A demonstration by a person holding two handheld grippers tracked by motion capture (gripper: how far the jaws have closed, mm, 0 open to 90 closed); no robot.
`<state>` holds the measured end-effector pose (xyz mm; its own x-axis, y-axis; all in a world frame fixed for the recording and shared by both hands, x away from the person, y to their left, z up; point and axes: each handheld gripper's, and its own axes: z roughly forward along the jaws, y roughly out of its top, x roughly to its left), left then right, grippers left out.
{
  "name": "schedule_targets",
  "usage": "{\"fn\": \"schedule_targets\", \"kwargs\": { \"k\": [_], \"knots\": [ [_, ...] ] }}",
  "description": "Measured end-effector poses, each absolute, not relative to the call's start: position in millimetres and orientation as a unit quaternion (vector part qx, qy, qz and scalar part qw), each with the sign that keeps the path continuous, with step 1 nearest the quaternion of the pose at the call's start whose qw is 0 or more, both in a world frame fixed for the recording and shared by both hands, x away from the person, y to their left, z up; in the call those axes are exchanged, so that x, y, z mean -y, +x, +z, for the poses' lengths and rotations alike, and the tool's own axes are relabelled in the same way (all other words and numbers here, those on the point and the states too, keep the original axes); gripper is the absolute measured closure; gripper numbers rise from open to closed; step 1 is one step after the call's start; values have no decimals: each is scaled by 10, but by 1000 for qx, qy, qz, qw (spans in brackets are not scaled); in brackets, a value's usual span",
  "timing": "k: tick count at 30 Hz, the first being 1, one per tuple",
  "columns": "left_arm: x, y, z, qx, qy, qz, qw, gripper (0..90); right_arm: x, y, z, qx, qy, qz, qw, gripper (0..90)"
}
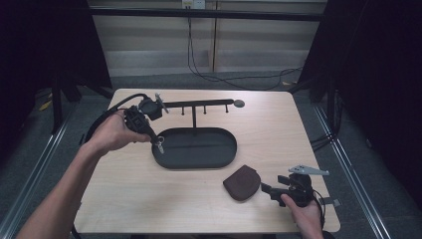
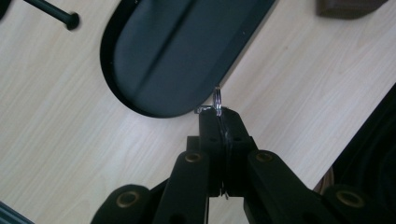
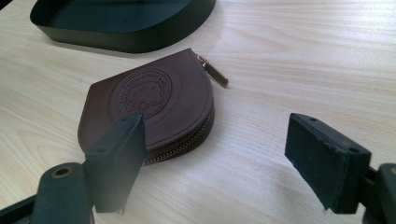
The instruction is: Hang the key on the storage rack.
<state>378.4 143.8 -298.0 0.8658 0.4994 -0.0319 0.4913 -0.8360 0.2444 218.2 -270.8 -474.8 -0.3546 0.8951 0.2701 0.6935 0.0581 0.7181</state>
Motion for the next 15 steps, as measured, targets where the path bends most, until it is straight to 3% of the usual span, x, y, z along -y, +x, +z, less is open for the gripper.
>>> {"fn": "schedule_targets", "kwargs": {
  "k": [15],
  "knots": [
    [-1525, 4092, -2912, -287, 949, 23, 126, 895, 2701, 2185, -4753, -719, 552, 404, 119, 206]
  ]
}}
